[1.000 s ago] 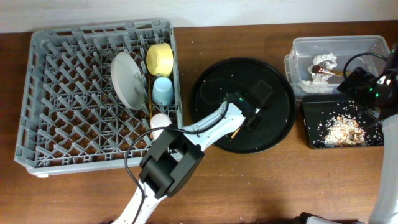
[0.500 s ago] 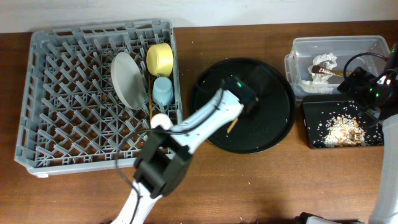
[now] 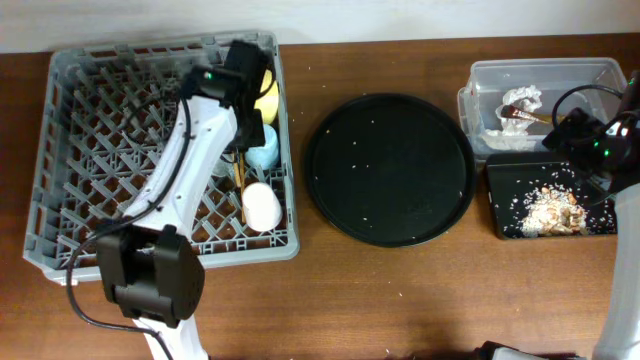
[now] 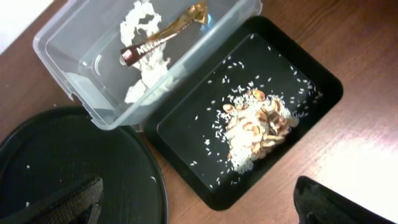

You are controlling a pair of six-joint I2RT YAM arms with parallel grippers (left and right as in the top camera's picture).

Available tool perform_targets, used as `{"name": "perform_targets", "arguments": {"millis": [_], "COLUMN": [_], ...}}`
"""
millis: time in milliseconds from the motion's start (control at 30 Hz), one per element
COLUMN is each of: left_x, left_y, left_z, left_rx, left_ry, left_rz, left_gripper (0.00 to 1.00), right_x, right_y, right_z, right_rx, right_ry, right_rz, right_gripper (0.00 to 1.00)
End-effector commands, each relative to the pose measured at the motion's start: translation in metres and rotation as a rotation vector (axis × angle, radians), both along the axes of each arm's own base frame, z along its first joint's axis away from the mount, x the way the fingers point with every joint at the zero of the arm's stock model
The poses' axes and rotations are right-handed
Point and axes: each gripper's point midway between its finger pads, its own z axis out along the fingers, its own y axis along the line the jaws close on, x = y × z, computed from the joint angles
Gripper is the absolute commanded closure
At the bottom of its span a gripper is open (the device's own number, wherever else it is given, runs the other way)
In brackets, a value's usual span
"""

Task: Sort waste into correct bins and load items into the dishwasher rack

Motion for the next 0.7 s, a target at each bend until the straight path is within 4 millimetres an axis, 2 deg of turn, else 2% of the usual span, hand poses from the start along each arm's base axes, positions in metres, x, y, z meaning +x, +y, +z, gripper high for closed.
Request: {"name": "perform_targets", "arguments": {"millis": [0, 33, 133, 200, 267, 300, 367, 433, 467, 500, 533, 567, 633, 667], "left_x": [-0.008, -0.008, -0.003, -0.001, 0.003, 0.003, -0.006, -0.035, -0.054, -0.079, -0.103, -0.117, -0.139, -0.145], "left_y": [0.006, 0.006, 0.005, 0.004, 0.003, 0.002, 0.003, 0.011, 0.017, 0.024, 0.03, 0.029, 0.032, 0.034], "left_z": [-0.029, -0.031, -0.027, -0.013, 0.025, 0.064, 0.115, 0.176, 0.197, 0.214, 0.226, 0.233, 0.253, 0.257], "left_rx": [0.013, 0.013, 0.013, 0.011, -0.005, -0.022, -0.044, -0.071, -0.079, -0.084, -0.088, -0.122, -0.157, -0.16], "left_ry": [0.032, 0.032, 0.015, 0.005, -0.052, -0.115, -0.195, -0.29, -0.317, -0.335, -0.343, -0.355, -0.42, -0.432], "left_rz": [0.024, 0.024, -0.002, -0.005, -0.005, -0.007, -0.011, -0.01, -0.009, -0.009, -0.009, -0.013, -0.022, -0.022], "left_gripper": [0.71, 0.48, 0.46, 0.47, 0.48, 0.49, 0.48, 0.43, 0.39, 0.01, 0.01, 0.01, 0.01, 0.01], "right_x": [-0.001, -0.001, -0.001, -0.001, -0.001, -0.001, -0.001, -0.001, -0.001, -0.001, -0.001, -0.001, -0.001, -0.001], "right_y": [-0.003, -0.003, -0.003, -0.003, -0.003, -0.003, -0.003, -0.003, -0.003, -0.003, -0.003, -0.003, -0.003, -0.003], "right_z": [0.01, 0.01, 0.01, 0.01, 0.01, 0.01, 0.01, 0.01, 0.01, 0.01, 0.01, 0.01, 0.01, 0.01], "right_rx": [-0.013, -0.013, -0.013, -0.013, -0.013, -0.013, -0.013, -0.013, -0.013, -0.013, -0.013, -0.013, -0.013, -0.013], "right_ry": [-0.026, -0.026, -0.026, -0.026, -0.026, -0.026, -0.026, -0.026, -0.026, -0.026, -0.026, -0.026, -0.026, -0.026], "right_rz": [-0.016, -0.016, -0.016, -0.016, -0.016, -0.016, -0.016, -0.016, -0.016, -0.016, -0.016, -0.016, -0.016, -0.016], "right_gripper": [0.02, 0.01, 0.01, 0.02, 0.02, 0.02, 0.02, 0.02, 0.02, 0.02, 0.02, 0.02, 0.01, 0.02]}}
